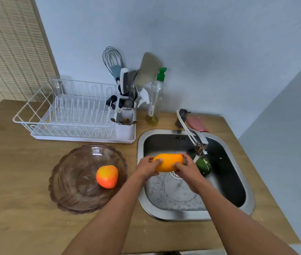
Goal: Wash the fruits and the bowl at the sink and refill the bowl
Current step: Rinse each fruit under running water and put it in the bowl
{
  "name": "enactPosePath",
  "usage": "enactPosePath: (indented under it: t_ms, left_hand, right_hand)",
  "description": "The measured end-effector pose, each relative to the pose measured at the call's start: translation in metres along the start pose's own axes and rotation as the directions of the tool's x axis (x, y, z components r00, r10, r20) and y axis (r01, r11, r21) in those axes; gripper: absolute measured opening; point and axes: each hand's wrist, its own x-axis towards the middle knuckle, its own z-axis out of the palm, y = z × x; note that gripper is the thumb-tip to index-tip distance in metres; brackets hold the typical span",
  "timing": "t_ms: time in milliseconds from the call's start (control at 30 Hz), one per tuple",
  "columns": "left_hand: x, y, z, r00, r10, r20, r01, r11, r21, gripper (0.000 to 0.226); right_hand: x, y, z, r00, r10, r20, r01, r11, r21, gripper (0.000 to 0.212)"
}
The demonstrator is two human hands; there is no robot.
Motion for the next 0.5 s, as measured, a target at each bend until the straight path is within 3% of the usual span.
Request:
enactPosePath:
  t_ms: [100,167,333,500]
  left_hand:
    - [-0.006,0.007,-0.012,0.987,0.150,-0.063,-0.130,0.959,0.252,0.052]
    - [-0.012,0.012,-0.023,0.975,0.211,-0.064,-0.185,0.940,0.287,0.052]
    - [-0.029,0.020,-0.062,0.929,0.316,-0.194,-0.272,0.936,0.224,0.048]
    - [-0.046,0.024,-0.125,0.874,0.315,-0.369,-0.310,0.948,0.075,0.042]
  right_hand:
    - [0.003,0.007,0.011,0.993,0.081,0.088,-0.088,0.993,0.075,0.059]
    - [0.001,0.005,0.021,0.987,0.094,0.128,-0.106,0.990,0.088,0.060]
    - [-0.004,-0.033,0.056,0.989,0.001,0.146,-0.026,0.985,0.172,0.041]
    - [-0.018,-0.067,0.101,0.950,-0.184,0.250,0.181,0.983,0.037,0.030]
